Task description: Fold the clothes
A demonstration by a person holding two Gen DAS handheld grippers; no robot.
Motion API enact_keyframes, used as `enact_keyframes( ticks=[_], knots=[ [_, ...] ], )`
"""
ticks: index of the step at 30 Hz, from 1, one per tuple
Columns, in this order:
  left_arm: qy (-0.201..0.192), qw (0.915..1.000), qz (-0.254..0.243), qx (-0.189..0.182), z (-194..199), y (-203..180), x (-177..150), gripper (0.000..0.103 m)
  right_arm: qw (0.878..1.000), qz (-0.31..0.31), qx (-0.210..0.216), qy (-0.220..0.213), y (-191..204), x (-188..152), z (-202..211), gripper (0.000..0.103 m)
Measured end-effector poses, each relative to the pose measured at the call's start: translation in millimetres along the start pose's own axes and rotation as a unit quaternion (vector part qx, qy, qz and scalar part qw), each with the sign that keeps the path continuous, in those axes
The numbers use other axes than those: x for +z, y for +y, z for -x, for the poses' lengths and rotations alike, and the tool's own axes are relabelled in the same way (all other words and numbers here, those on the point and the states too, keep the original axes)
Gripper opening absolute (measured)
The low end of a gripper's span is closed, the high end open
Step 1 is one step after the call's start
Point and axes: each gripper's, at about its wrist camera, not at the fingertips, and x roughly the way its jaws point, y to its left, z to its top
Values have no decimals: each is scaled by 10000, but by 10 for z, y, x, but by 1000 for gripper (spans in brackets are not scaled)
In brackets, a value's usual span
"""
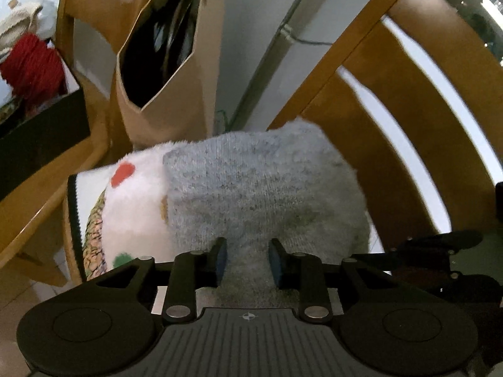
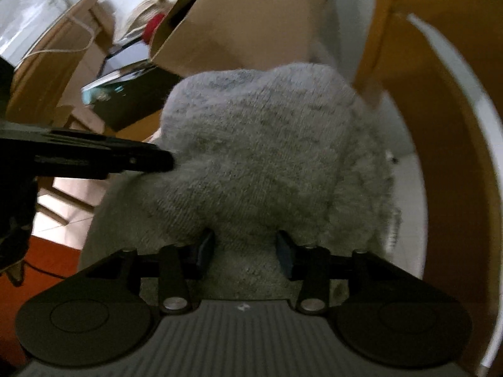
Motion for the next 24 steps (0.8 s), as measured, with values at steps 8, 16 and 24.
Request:
enact_keyframes(
  ticks=[8, 16, 24],
  knots=[
    [-473, 9989, -7, 39, 432, -258, -116, 60, 9991, -132, -362, -183, -34, -77, 368, 56],
    [-1047, 9941, 146, 237, 1056, -512, -445, 68, 9987, -100, -262, -428, 116, -295, 860, 60],
    [-1694, 9830, 333, 626, 1795, -968, -1054, 80, 9955, 257, 5, -914, 306, -649, 1639, 75]
  ],
)
